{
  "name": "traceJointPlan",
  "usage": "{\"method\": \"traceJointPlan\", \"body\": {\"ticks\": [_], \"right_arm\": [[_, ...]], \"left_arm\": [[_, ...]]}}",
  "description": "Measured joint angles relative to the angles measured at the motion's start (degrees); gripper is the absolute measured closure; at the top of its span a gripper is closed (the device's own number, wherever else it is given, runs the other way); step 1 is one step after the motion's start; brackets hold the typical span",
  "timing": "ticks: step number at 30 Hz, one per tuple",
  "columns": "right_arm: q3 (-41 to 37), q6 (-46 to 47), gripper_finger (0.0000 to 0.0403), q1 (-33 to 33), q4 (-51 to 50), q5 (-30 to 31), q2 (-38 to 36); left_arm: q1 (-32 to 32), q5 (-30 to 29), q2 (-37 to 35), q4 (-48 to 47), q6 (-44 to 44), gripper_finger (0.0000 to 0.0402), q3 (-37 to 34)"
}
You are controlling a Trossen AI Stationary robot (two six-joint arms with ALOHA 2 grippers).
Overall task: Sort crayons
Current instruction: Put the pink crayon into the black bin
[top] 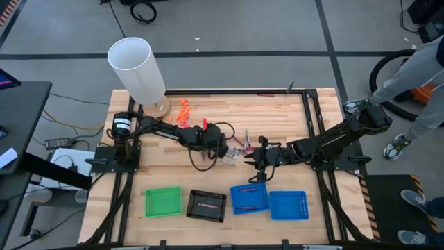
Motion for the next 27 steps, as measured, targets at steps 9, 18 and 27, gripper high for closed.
{"method": "traceJointPlan", "body": {"ticks": [9,18,27], "right_arm": [[0.0,0.0,0.0298,0.0,1.1,-1.0,0.0],[0.0,0.0,0.0298,0.0,1.3,-1.1,0.0],[0.0,0.0,0.0298,0.0,1.3,-1.1,0.0]], "left_arm": [[-0.6,-0.2,2.3,0.7,1.7,0.026,0.2],[-0.5,0.0,3.1,0.4,1.8,0.0294,0.3],[-0.5,0.7,3.3,0.9,1.3,0.0369,0.1]]}}
